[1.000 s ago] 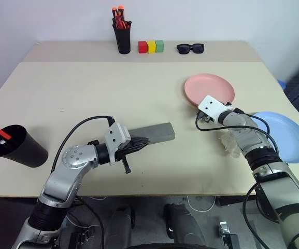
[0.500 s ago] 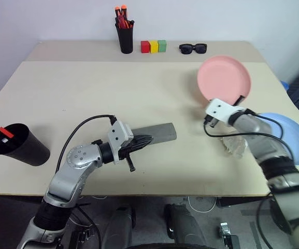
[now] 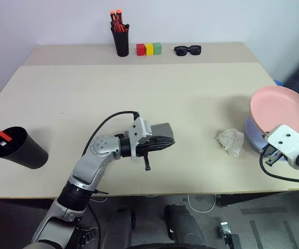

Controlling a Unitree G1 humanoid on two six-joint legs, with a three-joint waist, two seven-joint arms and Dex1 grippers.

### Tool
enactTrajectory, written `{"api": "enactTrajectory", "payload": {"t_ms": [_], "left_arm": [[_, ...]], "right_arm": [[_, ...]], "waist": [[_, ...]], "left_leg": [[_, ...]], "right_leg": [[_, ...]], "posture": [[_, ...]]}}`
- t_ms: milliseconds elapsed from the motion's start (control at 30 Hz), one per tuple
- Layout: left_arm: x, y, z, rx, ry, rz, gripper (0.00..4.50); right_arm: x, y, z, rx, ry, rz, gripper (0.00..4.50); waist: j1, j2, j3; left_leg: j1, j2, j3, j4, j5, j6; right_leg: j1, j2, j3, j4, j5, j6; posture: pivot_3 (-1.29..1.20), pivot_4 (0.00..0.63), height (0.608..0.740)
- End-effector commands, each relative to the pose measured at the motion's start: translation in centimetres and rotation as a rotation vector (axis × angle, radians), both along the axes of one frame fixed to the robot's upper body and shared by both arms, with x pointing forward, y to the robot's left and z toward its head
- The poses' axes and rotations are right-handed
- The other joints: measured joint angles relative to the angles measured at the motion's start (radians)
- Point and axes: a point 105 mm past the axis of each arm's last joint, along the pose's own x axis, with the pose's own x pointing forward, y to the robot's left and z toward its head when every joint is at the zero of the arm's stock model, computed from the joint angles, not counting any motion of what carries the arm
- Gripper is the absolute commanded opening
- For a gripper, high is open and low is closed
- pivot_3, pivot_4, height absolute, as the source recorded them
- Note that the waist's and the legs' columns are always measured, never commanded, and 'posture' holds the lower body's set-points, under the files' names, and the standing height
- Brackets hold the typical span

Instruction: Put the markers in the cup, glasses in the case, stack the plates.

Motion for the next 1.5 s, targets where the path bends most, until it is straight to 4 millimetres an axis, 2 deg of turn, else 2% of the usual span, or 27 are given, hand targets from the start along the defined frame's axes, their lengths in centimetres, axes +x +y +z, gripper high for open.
{"api": "enactTrajectory", "payload": {"t_ms": [33,267,533,733,833,933,1133,1167,1333,1500], "left_arm": [[-0.1,0.0,0.6,-0.008,-0.037,-0.013,0.11],[-0.4,0.4,0.2,0.002,-0.033,0.001,0.11],[-0.4,0.4,0.3,-0.008,-0.036,0.017,0.11],[-0.5,0.2,0.6,-0.015,-0.04,0.022,0.11],[-0.6,0.3,0.6,-0.015,-0.039,0.026,0.11],[-0.7,0.4,0.6,-0.013,-0.036,0.028,0.11],[-0.7,0.1,0.6,-0.012,-0.029,0.023,0.11],[-0.7,0.0,0.6,-0.013,-0.029,0.02,0.11],[-0.6,-0.3,0.7,-0.019,-0.028,0.009,0.11],[-0.5,-0.4,0.6,-0.018,-0.024,-0.003,0.11]], "right_arm": [[-0.3,-0.5,1.3,-0.013,-0.023,-0.027,0.99],[-0.2,0.2,1.5,0.011,0.005,0.016,4.44],[-0.2,2.8,1.9,0.256,0.013,0.104,4.44],[0.8,4.7,-0.6,0.345,0.039,0.118,4.44],[1.4,4.8,-1.7,0.363,0.046,0.093,4.44],[1.7,4.8,-2.1,0.374,0.049,0.079,3.63],[1.7,5.2,-1.8,0.361,0.033,0.077,0.43],[1.7,5.2,-1.6,0.355,0.025,0.076,0.02],[1.7,4.7,0.6,0.316,-0.054,0.051,0.02],[1.7,3.2,4.6,0.284,-0.167,-0.001,0.02]], "waist": [[0.005,0.0,0.0],[0.008,0.0,0.0],[0.007,0.0,0.0],[0.008,-0.001,0.0],[0.008,0.0,0.0],[0.008,0.0,0.0],[0.008,-0.001,0.0],[0.008,0.0,0.0],[0.008,0.0,0.0],[0.009,0.0,0.0]], "left_leg": [[0.0,0.0,0.0,0.0,0.0,0.0],[-0.001,0.0,0.0,0.0,0.0,0.0],[-0.001,0.0,-0.001,0.0,0.0,0.0],[-0.001,0.0,-0.001,0.0,0.0,0.0],[-0.001,0.0,-0.001,0.0,0.0,0.0],[-0.002,0.0,-0.001,0.0,0.0,0.0],[-0.002,0.0,-0.001,0.0,0.0,0.0],[-0.002,0.0,-0.001,0.0,0.0,0.0],[-0.002,0.0,-0.001,0.0,0.0,0.0],[-0.002,0.0,-0.001,0.0,0.0,0.0]], "right_leg": [[0.0,0.0,0.0,0.0,0.0,0.0],[0.0,-0.001,0.0,0.0,0.0,0.0],[0.0,0.0,0.0,0.0,-0.002,0.003],[0.0,-0.001,0.0,-0.001,-0.002,0.003],[0.0,-0.001,0.0,-0.001,-0.001,0.001],[0.0,-0.001,0.0,-0.001,0.0,0.0],[0.0,-0.001,0.0,-0.001,-0.001,0.001],[0.0,-0.001,0.0,-0.001,-0.001,0.001],[0.0,-0.001,0.0,-0.001,-0.003,0.004],[0.0,-0.001,0.0,-0.001,-0.003,0.004]], "posture": [[0.0,0.15,0.74],[0.0,0.15,0.74],[0.0,0.15,0.74],[0.0,0.15,0.74],[0.0,0.15,0.74],[0.0,0.15,0.74],[0.0,0.15,0.74],[0.0,0.15,0.74],[0.0,0.15,0.74],[0.0,0.15,0.74]]}}
